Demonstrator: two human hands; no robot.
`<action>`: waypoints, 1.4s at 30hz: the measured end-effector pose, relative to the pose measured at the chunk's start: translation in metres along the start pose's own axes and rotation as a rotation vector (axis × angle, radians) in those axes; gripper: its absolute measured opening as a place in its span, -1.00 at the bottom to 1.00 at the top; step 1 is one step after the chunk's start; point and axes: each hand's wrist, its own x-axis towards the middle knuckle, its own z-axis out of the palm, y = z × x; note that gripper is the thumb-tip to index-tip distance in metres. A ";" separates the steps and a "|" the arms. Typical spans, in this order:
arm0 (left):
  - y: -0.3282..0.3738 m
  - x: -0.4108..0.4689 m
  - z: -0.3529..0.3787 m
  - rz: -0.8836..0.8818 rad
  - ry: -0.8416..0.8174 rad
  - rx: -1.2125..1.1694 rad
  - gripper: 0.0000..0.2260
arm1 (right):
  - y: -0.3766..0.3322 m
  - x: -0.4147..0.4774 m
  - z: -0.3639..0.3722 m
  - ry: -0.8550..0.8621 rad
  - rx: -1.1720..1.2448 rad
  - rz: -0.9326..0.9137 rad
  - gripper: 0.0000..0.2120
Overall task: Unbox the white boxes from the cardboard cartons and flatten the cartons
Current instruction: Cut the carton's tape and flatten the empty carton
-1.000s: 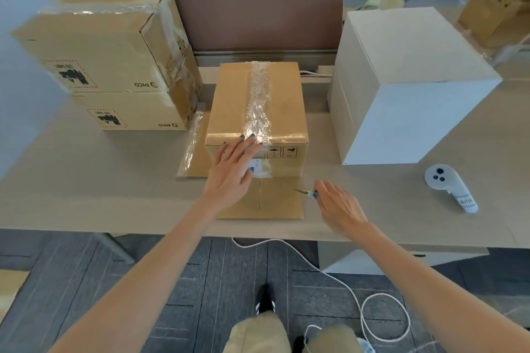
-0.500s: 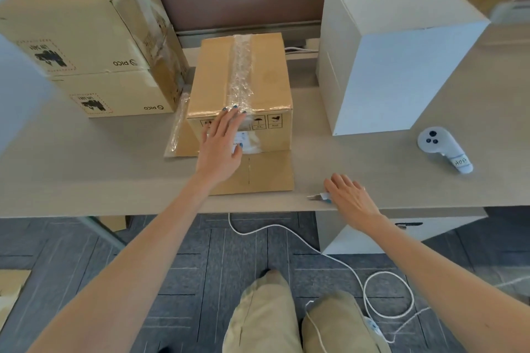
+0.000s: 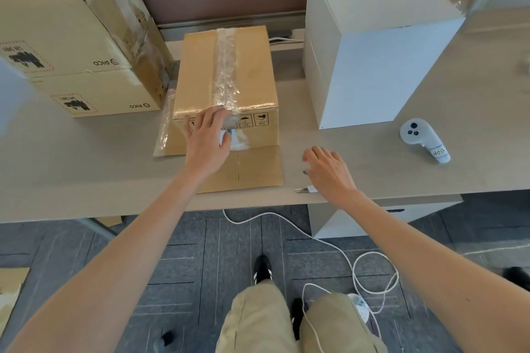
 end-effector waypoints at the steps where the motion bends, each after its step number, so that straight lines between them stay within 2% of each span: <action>1: 0.002 0.003 -0.003 -0.006 0.002 -0.010 -0.68 | -0.006 0.009 -0.008 0.037 0.017 -0.002 -0.77; 4: 0.005 0.012 -0.010 -0.016 0.016 -0.038 -0.73 | -0.023 0.037 -0.031 0.135 0.062 0.001 -0.79; 7: 0.000 0.026 -0.015 -0.036 0.054 -0.033 -0.70 | -0.038 0.067 -0.049 0.215 0.076 -0.012 -0.73; 11: -0.011 0.047 -0.017 -0.236 -0.025 -0.067 -0.54 | -0.050 0.104 -0.063 0.262 0.041 -0.032 -0.62; 15: -0.020 0.069 -0.018 -0.500 -0.201 -0.169 -0.22 | -0.061 0.132 -0.063 0.088 0.023 -0.123 -0.49; 18: -0.021 0.080 -0.019 -0.545 -0.276 -0.130 -0.10 | -0.063 0.141 -0.053 -0.093 -0.021 -0.106 -0.40; 23: -0.014 0.090 -0.016 -0.582 -0.350 -0.035 -0.02 | -0.062 0.141 -0.046 -0.094 -0.036 -0.088 -0.29; 31: -0.009 0.104 -0.029 -0.581 -0.369 0.008 -0.07 | -0.067 0.141 -0.047 -0.135 -0.068 -0.059 -0.23; 34: -0.017 0.109 -0.044 -0.533 -0.403 -0.078 -0.11 | -0.069 0.143 -0.048 -0.139 -0.076 -0.055 -0.23; 36: -0.023 0.108 -0.061 -0.480 -0.411 -0.217 -0.26 | -0.070 0.144 -0.048 -0.139 -0.071 -0.044 -0.24; 39: -0.039 0.109 -0.089 -0.442 -0.360 -0.438 -0.60 | -0.072 0.143 -0.051 -0.143 -0.047 -0.021 -0.26; 42: -0.064 0.108 -0.120 -0.437 -0.316 -0.519 -0.67 | -0.078 0.144 -0.054 -0.106 -0.005 0.007 -0.36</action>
